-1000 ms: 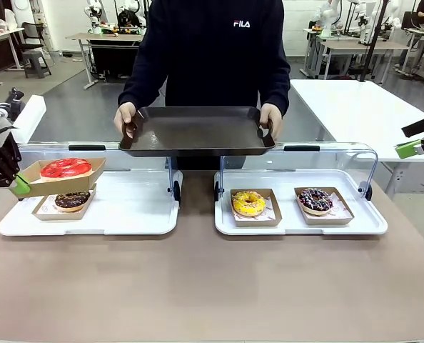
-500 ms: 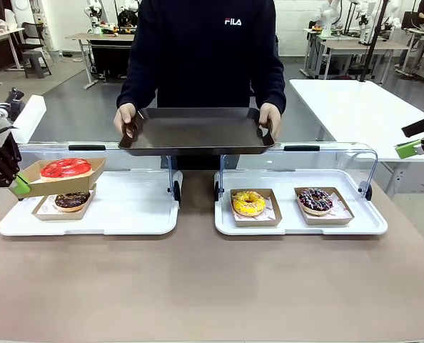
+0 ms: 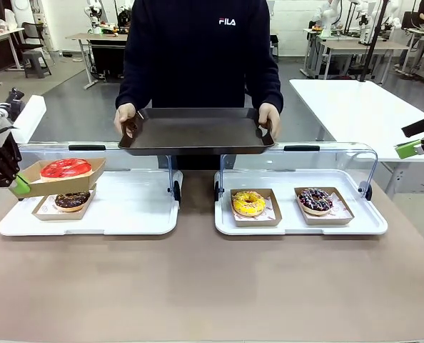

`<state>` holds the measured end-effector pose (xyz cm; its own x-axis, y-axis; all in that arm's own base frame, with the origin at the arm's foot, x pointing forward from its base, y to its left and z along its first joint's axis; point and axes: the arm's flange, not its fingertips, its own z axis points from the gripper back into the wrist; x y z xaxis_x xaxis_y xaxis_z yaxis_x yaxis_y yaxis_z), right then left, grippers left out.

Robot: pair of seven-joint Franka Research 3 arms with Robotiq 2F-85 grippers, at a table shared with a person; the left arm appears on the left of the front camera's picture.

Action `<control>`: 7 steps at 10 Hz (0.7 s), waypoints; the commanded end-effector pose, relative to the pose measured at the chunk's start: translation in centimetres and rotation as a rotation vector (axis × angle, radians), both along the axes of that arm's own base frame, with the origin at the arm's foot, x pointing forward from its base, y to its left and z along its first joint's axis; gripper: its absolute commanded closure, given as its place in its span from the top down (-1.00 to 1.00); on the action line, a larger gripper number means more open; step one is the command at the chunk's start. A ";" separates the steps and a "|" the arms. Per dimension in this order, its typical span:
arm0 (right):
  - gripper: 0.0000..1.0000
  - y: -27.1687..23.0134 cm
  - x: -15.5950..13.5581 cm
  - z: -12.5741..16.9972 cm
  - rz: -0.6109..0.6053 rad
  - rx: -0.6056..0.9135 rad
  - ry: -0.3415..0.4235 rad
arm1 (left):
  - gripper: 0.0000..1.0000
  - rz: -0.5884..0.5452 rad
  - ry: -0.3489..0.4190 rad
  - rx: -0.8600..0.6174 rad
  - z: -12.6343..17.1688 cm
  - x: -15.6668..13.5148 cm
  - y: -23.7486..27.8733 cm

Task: Provide the desired donut to the person.
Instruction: Place the picked Paper togo box onto the Handle tray extended by the person.

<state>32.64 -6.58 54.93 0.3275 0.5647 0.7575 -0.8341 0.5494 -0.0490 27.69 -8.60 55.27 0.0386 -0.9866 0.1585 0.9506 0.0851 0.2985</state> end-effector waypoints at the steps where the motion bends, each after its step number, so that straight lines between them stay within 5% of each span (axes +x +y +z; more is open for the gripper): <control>1: 1.00 0.0 0.3 0.0 0.016 0.026 -0.011 | -0.98 0.016 -0.001 0.042 4.2 3.7 -3.5; 4: 1.00 0.0 0.3 0.0 0.016 0.026 -0.011 | -0.98 -0.015 0.033 0.053 7.8 11.2 -10.7; 7: 1.00 0.0 0.3 0.0 0.016 0.026 -0.011 | -0.98 -0.013 -0.025 0.068 7.6 16.9 -17.7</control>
